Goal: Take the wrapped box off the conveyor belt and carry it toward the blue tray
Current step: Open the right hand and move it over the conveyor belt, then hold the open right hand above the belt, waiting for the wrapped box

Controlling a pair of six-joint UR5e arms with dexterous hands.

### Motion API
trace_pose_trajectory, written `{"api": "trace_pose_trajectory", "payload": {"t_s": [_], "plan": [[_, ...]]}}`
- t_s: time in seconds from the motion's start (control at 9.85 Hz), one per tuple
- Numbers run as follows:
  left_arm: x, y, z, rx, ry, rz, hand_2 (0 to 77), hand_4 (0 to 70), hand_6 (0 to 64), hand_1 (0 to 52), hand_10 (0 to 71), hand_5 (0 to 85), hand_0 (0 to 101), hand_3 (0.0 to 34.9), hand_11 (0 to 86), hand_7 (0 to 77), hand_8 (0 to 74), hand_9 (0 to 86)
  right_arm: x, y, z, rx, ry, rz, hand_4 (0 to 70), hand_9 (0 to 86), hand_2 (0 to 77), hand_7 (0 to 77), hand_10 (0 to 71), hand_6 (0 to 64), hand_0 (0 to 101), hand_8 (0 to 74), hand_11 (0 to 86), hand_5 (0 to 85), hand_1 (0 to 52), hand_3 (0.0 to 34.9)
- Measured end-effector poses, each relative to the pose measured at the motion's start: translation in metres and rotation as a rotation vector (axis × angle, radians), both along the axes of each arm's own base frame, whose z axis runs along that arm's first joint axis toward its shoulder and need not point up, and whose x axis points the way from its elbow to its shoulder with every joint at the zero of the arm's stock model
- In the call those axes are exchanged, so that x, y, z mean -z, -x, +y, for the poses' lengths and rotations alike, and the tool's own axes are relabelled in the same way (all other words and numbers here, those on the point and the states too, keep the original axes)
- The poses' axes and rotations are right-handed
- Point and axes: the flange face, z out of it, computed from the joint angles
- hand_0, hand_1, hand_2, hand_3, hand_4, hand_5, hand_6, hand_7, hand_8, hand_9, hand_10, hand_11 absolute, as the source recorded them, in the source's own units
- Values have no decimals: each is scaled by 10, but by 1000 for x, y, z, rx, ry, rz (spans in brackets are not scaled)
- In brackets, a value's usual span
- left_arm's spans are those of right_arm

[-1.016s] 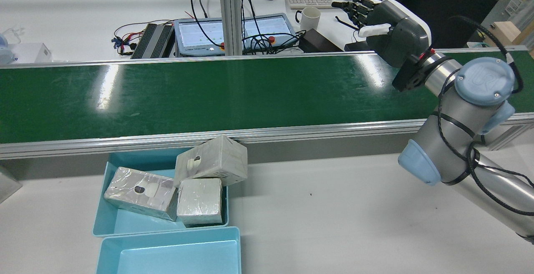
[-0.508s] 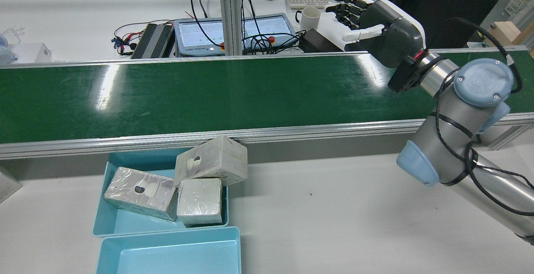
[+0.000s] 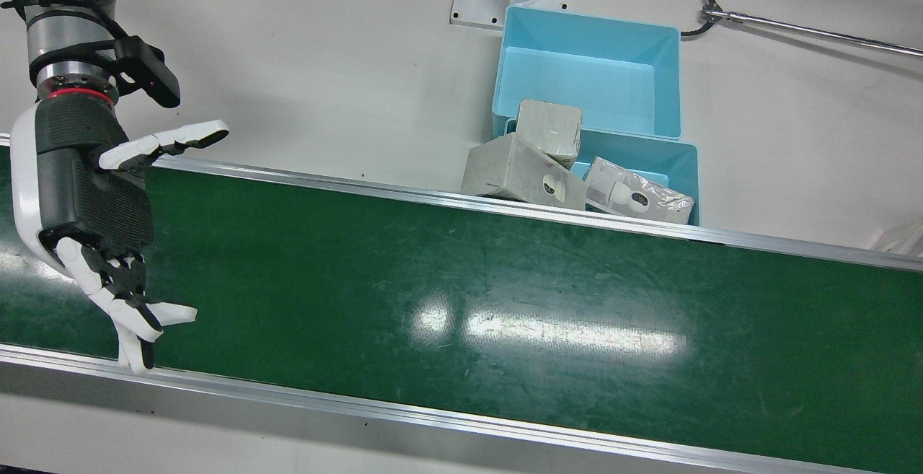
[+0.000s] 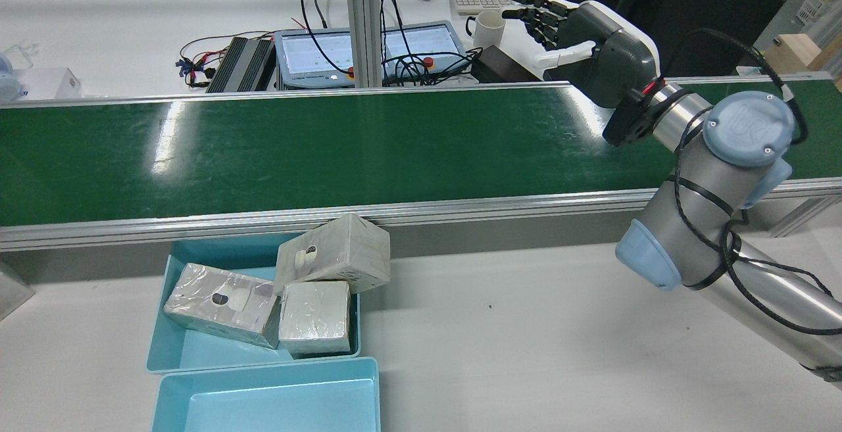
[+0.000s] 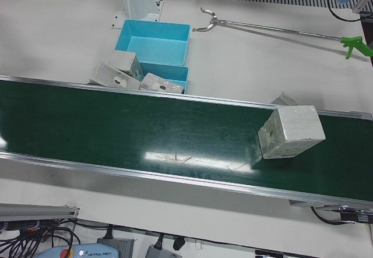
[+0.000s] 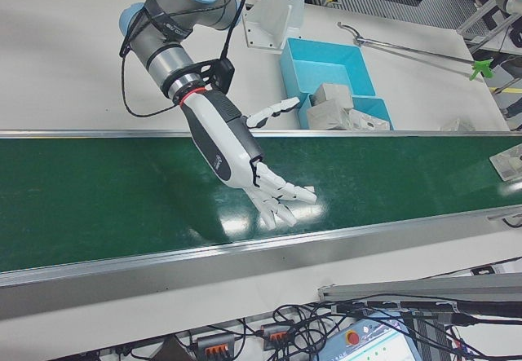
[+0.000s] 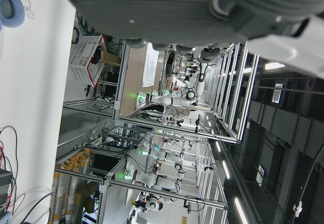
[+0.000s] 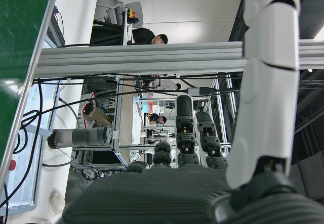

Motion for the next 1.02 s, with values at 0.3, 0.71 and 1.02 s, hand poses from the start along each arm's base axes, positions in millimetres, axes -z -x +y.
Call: {"api": "trace_pose_trajectory", "payload": {"t_s": [0.3, 0.71, 1.02], "plan": [[0, 0, 0, 0, 0, 0, 5, 5, 5, 0, 5, 11, 0, 0, 5, 5, 5, 0, 12, 17, -8, 10, -6, -4, 191, 93, 98, 305, 0, 136, 474, 55, 11, 125, 115, 0], [0, 0, 0, 0, 0, 0, 5, 0, 5, 0, 0, 11, 0, 0, 5, 5, 5, 0, 29, 51, -9, 40, -21, -4, 191, 93, 93, 322, 0, 136, 475, 55, 11, 136, 131, 0], [0, 0, 0, 0, 0, 0, 5, 0, 5, 0, 0, 11, 0, 0, 5, 5, 5, 0, 38, 64, -7, 41, -26, -14, 191, 76, 104, 322, 0, 136, 479, 44, 11, 136, 131, 0]]}}
